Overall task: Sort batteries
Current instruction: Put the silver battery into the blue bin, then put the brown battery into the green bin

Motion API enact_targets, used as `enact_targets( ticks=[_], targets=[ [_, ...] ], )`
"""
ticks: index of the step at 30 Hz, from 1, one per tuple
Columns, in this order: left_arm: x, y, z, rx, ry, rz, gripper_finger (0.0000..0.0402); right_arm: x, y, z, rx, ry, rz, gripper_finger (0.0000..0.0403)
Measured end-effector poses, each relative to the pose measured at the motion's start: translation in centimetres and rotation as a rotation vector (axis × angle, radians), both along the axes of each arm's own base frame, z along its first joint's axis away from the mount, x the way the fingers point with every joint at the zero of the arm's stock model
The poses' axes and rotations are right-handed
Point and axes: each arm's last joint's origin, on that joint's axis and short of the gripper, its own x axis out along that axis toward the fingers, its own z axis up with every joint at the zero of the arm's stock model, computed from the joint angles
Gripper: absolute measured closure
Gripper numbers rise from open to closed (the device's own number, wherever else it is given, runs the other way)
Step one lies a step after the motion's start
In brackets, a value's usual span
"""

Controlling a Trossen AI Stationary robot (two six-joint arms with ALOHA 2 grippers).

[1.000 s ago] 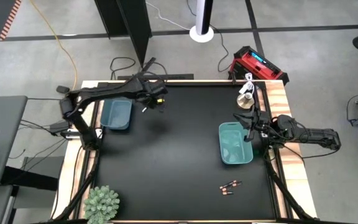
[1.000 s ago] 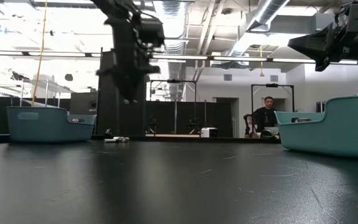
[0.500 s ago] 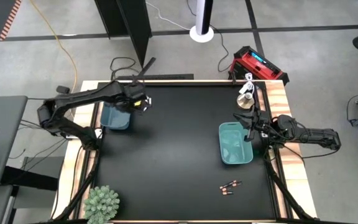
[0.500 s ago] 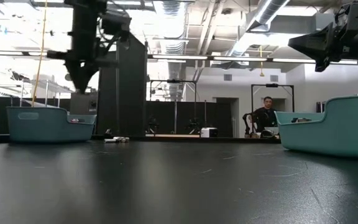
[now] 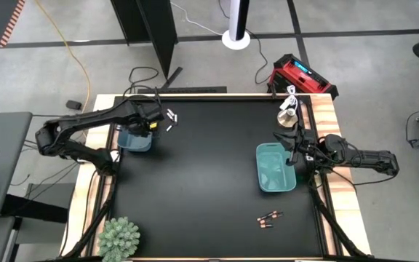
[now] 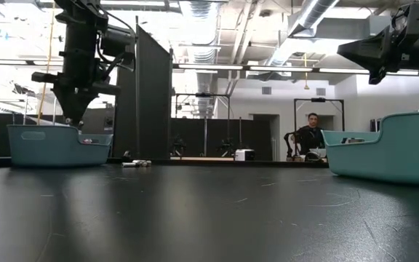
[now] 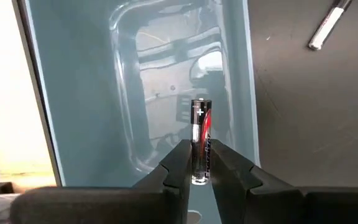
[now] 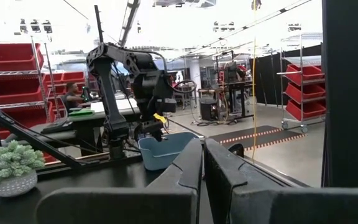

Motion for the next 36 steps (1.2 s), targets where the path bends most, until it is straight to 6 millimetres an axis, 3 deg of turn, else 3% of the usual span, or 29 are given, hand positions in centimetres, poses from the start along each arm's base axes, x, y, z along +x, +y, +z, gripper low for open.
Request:
enact_targets(
  ticks=[13, 20, 28, 32, 36],
  targets=[
    [0.0, 0.1, 0.3, 0.038, 0.017, -0.001, 0.0295, 0.0, 0.0, 0.1, 0.061, -0.031, 0.018, 0.0365],
    [1.9, -0.7, 3.0, 0.133, -0.1, -0.114, 0.0279, 0.0, 0.0, 0.0, 0.133, -0.043, 0.045, 0.0365],
    [3.9, -3.2, 7.1, 0.299, -0.331, -0.315, 0.0279, 0.0, 0.3, 0.3, 0.146, -0.087, 0.108, 0.0365],
    [4.9, -4.7, 7.6, 0.318, -0.39, -0.396, 0.0281, -0.4, 0.4, 1.4, 0.098, -0.196, 0.121, 0.0365],
    [6.1, -5.9, 6.8, 0.303, -0.381, -0.427, 0.0284, -0.8, 0.5, 2.3, 0.068, -0.284, 0.122, 0.0365]
  ],
)
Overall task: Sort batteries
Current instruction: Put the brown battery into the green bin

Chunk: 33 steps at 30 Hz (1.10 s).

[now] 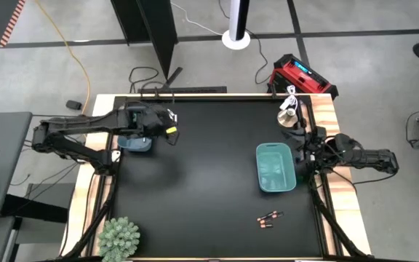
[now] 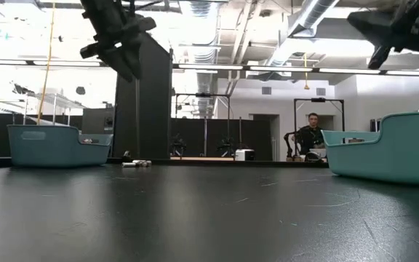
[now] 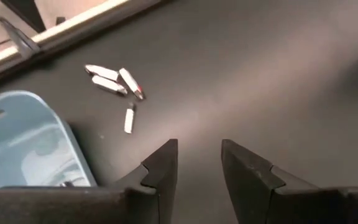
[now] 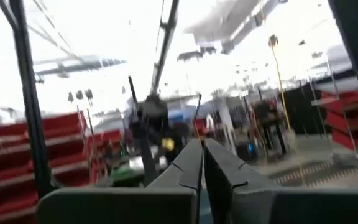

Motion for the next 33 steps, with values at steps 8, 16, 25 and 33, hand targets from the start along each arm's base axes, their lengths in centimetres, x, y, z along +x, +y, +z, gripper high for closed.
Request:
enact_targets(
  ticks=[8, 16, 25, 33],
  targets=[
    [3.5, -1.4, -3.8, -0.024, 0.139, -0.056, 0.0285, 0.8, 0.2, -1.5, 0.053, 0.153, 0.099, 0.034],
    [5.6, -1.8, -5.1, -0.003, 0.107, -0.104, 0.0285, 1.1, 1.2, 0.2, 0.016, 0.226, 0.323, 0.0226],
    [6.3, -2.0, -4.7, 0.028, 0.042, -0.135, 0.0285, 2.8, 4.1, 2.6, -0.106, 0.503, 0.537, 0.0144],
    [6.3, -1.9, -4.7, 0.041, 0.047, -0.135, 0.0285, 5.8, 8.1, 4.3, -0.157, 0.866, 0.685, 0.0159]
  ],
)
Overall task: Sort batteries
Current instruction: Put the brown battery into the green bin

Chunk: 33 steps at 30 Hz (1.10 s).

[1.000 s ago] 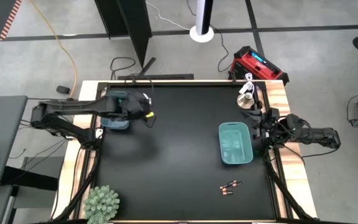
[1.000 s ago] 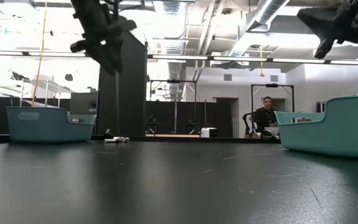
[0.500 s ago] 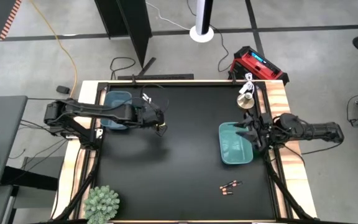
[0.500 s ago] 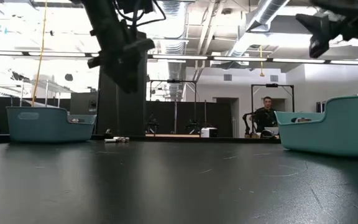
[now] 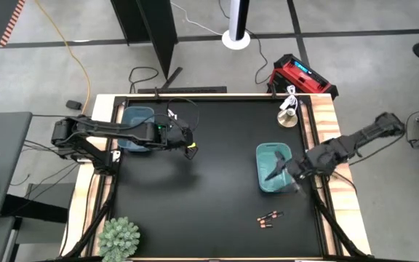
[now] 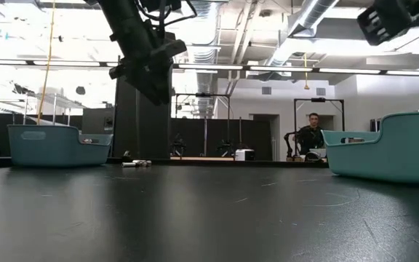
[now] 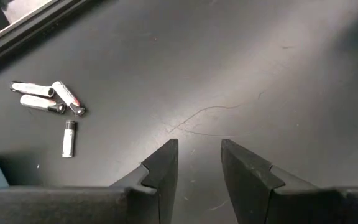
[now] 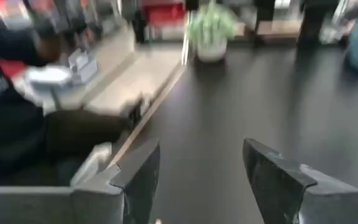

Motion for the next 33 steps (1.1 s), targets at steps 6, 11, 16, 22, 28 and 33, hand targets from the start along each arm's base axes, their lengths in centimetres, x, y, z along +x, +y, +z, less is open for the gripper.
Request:
enact_targets(
  ticks=[6, 11, 16, 22, 28, 33],
  targets=[
    [0.0, 0.0, 0.0, 0.005, 0.002, -0.001, 0.0285, 1.8, 3.8, 0.5, -0.129, 0.273, 0.04, 0.0161],
    [0.0, 0.0, 0.0, 0.008, 0.002, 0.001, 0.0285, 2.5, 7.0, -0.7, -0.197, 0.487, 0.044, 0.0168],
    [0.0, 0.0, 0.0, 0.011, 0.002, 0.002, 0.0285, 2.2, 9.5, -3.5, -0.229, 0.693, -0.015, 0.0179],
    [0.0, 0.0, 0.0, 0.011, 0.002, 0.002, 0.0285, 1.3, 11.7, -5.7, -0.224, 0.811, -0.08, 0.0184],
    [0.0, 0.0, 0.0, 0.011, 0.002, 0.002, 0.0285, 0.8, 13.1, -7.9, -0.25, 0.89, -0.142, 0.0184],
    [0.0, 0.0, 0.0, 0.011, 0.002, 0.002, 0.0285, 0.9, 13.7, -9.8, -0.317, 0.921, -0.183, 0.0184]
  ],
)
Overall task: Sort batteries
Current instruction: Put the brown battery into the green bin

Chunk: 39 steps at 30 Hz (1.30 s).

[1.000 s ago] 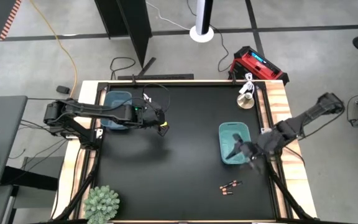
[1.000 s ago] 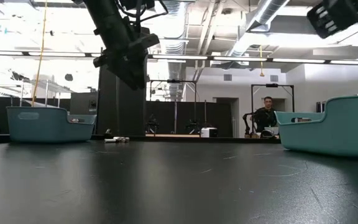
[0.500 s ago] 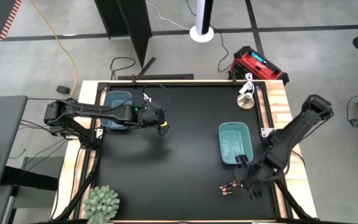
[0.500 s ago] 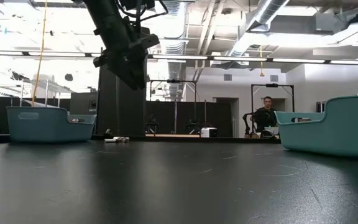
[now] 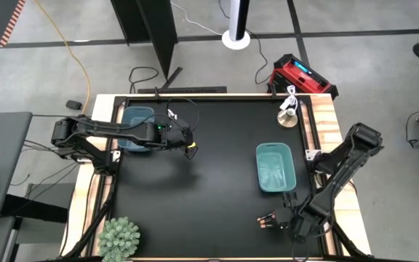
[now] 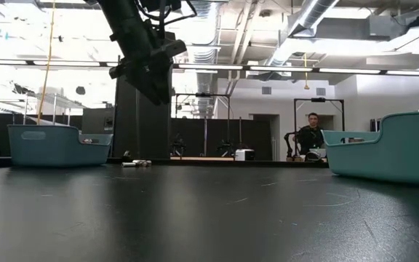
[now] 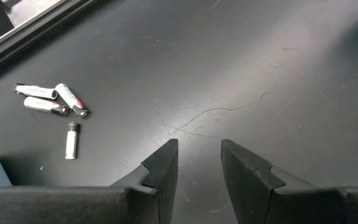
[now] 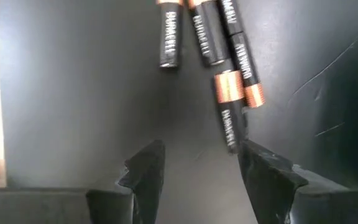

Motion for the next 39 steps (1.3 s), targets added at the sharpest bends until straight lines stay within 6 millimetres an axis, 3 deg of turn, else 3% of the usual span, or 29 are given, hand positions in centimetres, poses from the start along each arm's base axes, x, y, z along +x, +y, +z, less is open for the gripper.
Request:
enact_targets(
  ticks=[14, 18, 28, 39],
  targets=[
    [0.0, 0.0, 0.0, -0.001, -0.001, 0.0, 0.0285, 0.9, 0.1, -2.0, -0.081, 0.022, -0.014, 0.0189],
    [0.0, 0.0, 0.0, -0.001, 0.0, 0.0, 0.0285, 1.2, -0.1, -2.1, -0.084, 0.024, -0.021, 0.0216],
    [0.0, 0.0, 0.0, 0.003, 0.005, -0.008, 0.0285, 1.8, -0.7, -2.2, -0.085, 0.032, -0.051, 0.033],
    [0.0, 0.0, 0.0, 0.004, 0.007, -0.012, 0.0285, 2.0, -0.3, -1.7, -0.091, 0.033, -0.039, 0.0348]
  ],
)
